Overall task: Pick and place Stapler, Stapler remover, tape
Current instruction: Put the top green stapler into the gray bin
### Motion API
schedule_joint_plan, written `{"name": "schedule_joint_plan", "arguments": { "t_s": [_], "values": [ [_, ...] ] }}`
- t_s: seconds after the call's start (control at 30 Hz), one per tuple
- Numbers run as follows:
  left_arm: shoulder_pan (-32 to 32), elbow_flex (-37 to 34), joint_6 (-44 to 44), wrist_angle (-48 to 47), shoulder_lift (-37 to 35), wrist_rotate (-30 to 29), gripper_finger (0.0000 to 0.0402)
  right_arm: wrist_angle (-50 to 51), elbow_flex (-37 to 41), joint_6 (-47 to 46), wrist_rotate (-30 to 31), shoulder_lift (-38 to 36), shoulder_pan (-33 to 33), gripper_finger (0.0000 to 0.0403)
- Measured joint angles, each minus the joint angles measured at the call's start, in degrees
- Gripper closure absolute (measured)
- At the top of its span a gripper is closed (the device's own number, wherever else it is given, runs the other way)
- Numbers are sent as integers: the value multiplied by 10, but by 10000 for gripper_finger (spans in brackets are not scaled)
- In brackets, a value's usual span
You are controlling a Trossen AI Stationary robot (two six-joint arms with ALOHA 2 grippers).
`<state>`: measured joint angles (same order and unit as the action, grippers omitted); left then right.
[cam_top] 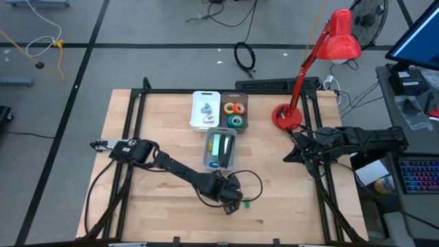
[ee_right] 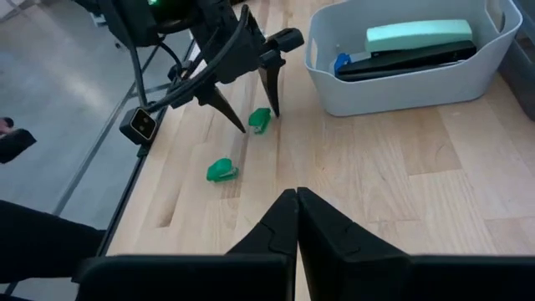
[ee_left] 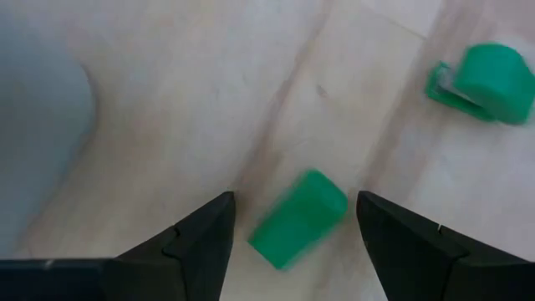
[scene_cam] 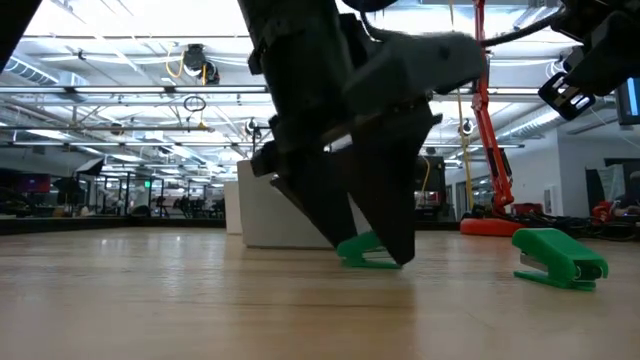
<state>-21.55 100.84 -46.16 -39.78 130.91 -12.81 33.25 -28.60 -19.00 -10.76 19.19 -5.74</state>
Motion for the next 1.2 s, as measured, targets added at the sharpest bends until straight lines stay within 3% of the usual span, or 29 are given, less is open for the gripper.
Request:
{"name": "schedule_joint_plan", "arguments": {
  "t_s": [0.2,0.53,0.7,0.97,1.2],
  "values": [
    [-1,0,-23,1,0,10,159,0,0,0,0,0,0,403],
    [-2,0,-22,12,0,37,284,0,0,2,1,0,0,403],
    [-3,0,-24,36,1,47,326,0,0,2,0,0,0,403],
    [-3,0,-51,37,2,49,322,0,0,2,0,0,0,403],
    [-9,0,-85,34,-23,89,332,1,0,2,0,0,0,403]
  ]
}}
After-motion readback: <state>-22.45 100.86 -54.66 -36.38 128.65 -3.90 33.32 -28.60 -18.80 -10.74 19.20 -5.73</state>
